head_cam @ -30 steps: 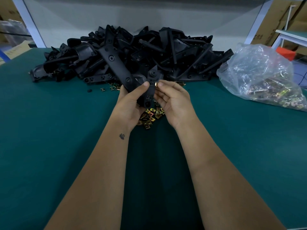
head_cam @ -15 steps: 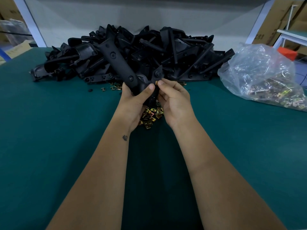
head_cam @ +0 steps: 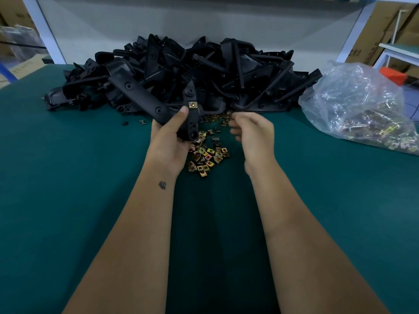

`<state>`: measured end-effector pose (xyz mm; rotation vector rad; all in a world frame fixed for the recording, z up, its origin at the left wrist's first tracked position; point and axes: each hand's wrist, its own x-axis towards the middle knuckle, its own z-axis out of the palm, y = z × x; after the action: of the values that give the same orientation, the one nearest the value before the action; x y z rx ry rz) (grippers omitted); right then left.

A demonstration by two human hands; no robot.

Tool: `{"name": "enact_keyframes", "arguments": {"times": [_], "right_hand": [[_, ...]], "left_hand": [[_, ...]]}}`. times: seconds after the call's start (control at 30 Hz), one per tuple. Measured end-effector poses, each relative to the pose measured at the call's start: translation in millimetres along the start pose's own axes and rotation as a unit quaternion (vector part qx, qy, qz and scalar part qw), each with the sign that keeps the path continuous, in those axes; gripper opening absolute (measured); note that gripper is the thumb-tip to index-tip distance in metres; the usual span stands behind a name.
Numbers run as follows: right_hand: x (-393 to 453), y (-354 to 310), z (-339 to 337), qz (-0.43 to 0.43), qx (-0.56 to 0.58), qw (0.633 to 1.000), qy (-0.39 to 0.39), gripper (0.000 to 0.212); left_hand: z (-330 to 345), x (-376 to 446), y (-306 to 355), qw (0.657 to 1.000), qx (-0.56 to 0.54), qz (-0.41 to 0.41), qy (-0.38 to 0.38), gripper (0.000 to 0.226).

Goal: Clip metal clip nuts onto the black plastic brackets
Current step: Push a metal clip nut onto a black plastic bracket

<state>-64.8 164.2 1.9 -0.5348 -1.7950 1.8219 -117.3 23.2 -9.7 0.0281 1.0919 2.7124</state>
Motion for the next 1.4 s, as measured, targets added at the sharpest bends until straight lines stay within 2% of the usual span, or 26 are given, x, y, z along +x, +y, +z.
{"name": "enact_keyframes", "arguments": {"times": [0.1,0.2,0.27,0.33,0.4,0.6,0.77,0.9,1.03,1.1,1.23,1.3,1.4], "right_hand": [[3,5,-6,-0.025,-0.166,0.986,0.011,0.025],[0,8,0,-0.041,-0.276,0.959,-0.047,0.024],[-1,13,6,-0.079,-0.378,0.919,-0.087,0.012],[-1,19,8,-0.126,-0.489,0.857,-0.098,0.028],[-1,19,10,-0.146,-0.519,0.837,-0.093,0.034],[-2,19,11,-0.161,-0.524,0.830,-0.104,0.035],[-2,19,13,-0.161,-0.497,0.847,-0.102,0.016],[-2,18,15,-0.154,-0.491,0.850,-0.110,0.016],[-5,17,15,-0.151,-0.430,0.880,-0.131,0.009],[-6,17,15,-0.144,-0.382,0.903,-0.137,0.004],[-6,15,17,-0.107,-0.218,0.964,-0.107,0.020],[-5,13,17,-0.088,-0.140,0.981,-0.105,0.028],[-5,10,15,-0.044,-0.052,0.992,-0.105,0.027]], "left_hand": [[-1,1,2,1.000,-0.019,-0.010,0.013,0.034],[0,0,0,1.000,-0.014,-0.020,0.004,0.033],[2,-1,-1,1.000,-0.004,-0.022,-0.003,0.034],[3,-2,-2,1.000,0.001,-0.024,-0.003,0.033],[4,-2,-2,1.000,0.004,-0.025,-0.007,0.031],[5,-4,-2,1.000,0.010,-0.026,-0.014,0.031],[6,-4,-1,0.999,0.014,-0.029,-0.004,0.033],[6,-5,-1,0.999,0.020,-0.030,-0.004,0.038],[6,-4,-1,0.999,0.019,-0.028,-0.001,0.037],[6,-4,-2,0.999,0.020,-0.028,0.000,0.035],[6,-4,-2,0.999,0.018,-0.031,0.007,0.038],[6,-4,-1,0.999,0.013,-0.035,0.014,0.043],[7,-6,1,0.998,0.025,-0.052,0.015,0.050]]}}
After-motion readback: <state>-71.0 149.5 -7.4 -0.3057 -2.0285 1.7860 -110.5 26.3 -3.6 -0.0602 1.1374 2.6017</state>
